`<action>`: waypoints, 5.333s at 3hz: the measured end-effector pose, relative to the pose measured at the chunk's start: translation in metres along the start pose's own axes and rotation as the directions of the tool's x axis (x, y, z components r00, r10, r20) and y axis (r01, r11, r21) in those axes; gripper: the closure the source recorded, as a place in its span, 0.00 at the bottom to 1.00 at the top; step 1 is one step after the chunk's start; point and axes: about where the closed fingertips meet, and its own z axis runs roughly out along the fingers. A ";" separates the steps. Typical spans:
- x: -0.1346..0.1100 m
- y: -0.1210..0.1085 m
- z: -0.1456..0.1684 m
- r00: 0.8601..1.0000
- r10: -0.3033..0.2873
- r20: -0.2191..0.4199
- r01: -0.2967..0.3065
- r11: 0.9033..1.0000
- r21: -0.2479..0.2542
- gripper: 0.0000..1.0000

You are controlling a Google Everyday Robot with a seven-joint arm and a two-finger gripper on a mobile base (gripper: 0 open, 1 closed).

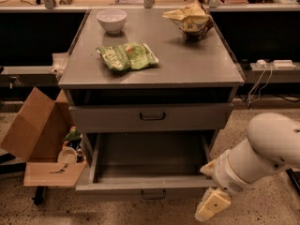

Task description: Close middle drawer

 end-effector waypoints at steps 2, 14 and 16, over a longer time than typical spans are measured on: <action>0.005 0.000 0.012 1.000 0.010 0.004 -0.010 1.000 -0.009 0.66; 0.072 -0.156 0.227 0.890 0.413 0.193 -0.429 0.902 0.046 1.00; 0.060 -0.165 0.235 0.892 0.388 0.230 -0.406 0.914 0.032 1.00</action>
Offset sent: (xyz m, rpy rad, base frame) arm -0.0025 0.0009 -0.0127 0.0068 0.0104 -0.0068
